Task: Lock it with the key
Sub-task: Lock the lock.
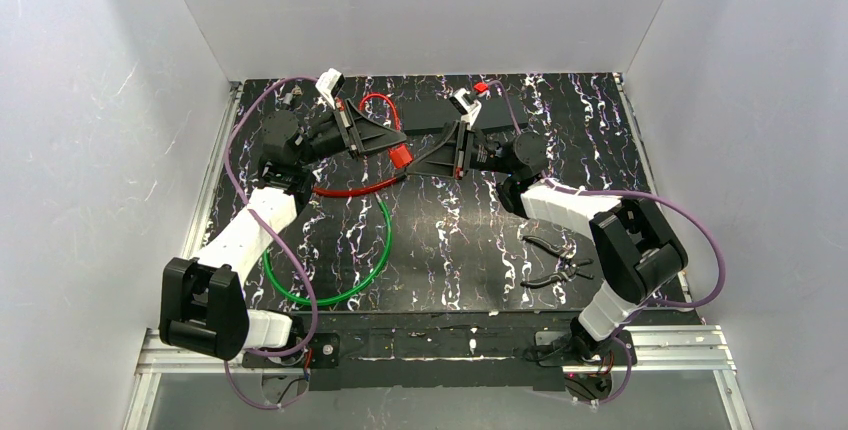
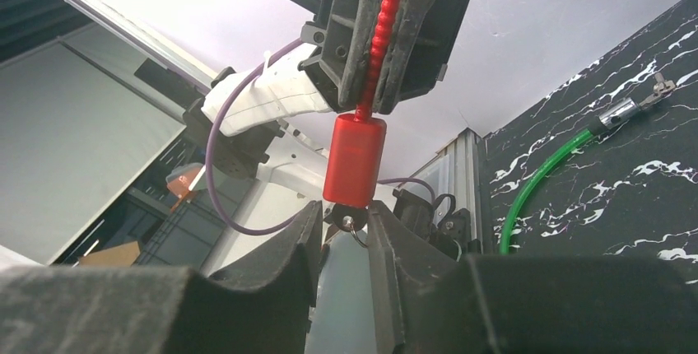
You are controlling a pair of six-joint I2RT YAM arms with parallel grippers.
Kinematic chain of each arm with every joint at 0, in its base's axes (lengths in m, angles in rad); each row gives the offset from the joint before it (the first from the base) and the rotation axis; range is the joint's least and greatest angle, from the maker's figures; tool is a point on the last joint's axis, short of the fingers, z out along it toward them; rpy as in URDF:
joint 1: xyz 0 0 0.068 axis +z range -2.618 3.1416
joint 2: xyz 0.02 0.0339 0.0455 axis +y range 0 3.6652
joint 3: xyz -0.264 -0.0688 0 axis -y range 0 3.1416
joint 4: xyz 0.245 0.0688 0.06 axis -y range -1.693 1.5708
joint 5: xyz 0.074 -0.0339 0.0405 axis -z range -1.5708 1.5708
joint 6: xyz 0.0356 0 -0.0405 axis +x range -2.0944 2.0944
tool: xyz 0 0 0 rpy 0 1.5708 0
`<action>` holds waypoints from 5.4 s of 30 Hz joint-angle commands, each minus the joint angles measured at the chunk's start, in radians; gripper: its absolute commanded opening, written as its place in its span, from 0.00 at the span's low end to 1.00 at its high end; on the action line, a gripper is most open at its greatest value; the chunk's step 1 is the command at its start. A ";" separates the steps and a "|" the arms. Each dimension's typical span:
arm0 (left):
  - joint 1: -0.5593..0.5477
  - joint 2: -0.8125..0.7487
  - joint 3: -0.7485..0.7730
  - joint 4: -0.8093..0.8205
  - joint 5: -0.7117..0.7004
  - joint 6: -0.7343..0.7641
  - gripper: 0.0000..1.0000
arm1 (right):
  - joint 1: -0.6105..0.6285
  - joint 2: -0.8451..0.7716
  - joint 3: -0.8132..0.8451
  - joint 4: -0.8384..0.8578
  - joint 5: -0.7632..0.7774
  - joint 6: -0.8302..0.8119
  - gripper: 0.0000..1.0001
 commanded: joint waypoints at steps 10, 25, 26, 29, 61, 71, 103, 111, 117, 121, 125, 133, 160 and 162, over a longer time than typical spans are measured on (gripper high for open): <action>-0.003 -0.046 0.002 0.058 0.000 -0.006 0.00 | 0.019 0.001 0.016 0.080 -0.010 -0.003 0.19; -0.002 -0.063 -0.001 -0.190 -0.046 0.171 0.00 | 0.018 -0.091 0.158 -0.641 0.049 -0.515 0.01; -0.003 -0.063 0.005 -0.257 -0.059 0.198 0.00 | 0.018 -0.094 0.184 -0.741 0.069 -0.585 0.01; -0.003 -0.060 0.023 -0.373 -0.102 0.255 0.00 | 0.018 -0.099 0.259 -0.973 0.147 -0.742 0.01; -0.053 -0.029 0.172 -0.501 0.057 0.419 0.00 | -0.046 -0.133 0.158 -0.529 -0.166 -0.435 0.80; -0.083 -0.033 0.177 -0.490 0.057 0.423 0.00 | 0.007 -0.117 0.139 -0.509 -0.138 -0.429 0.67; -0.063 -0.034 0.164 -0.415 0.023 0.362 0.65 | -0.004 -0.081 0.077 -0.316 -0.074 -0.272 0.01; 0.018 -0.041 0.187 -0.415 -0.009 0.366 0.70 | -0.029 -0.113 0.060 -0.314 -0.103 -0.286 0.01; 0.018 -0.019 0.243 -0.415 -0.021 0.370 0.68 | -0.014 -0.143 0.040 -0.353 -0.119 -0.332 0.01; 0.009 -0.003 0.250 -0.415 -0.019 0.358 0.53 | -0.004 -0.153 0.038 -0.365 -0.125 -0.347 0.01; -0.003 -0.008 0.228 -0.413 -0.023 0.357 0.18 | -0.004 -0.149 0.049 -0.372 -0.121 -0.342 0.18; -0.008 -0.021 0.208 -0.413 -0.022 0.343 0.00 | -0.004 -0.105 0.063 -0.257 -0.104 -0.224 0.51; 0.092 0.050 0.306 -0.436 -0.077 0.335 0.83 | -0.117 -0.073 0.208 -0.437 0.145 -0.345 0.01; 0.088 0.045 0.270 -0.405 -0.064 0.341 0.83 | -0.139 -0.071 0.209 -0.412 0.195 -0.323 0.01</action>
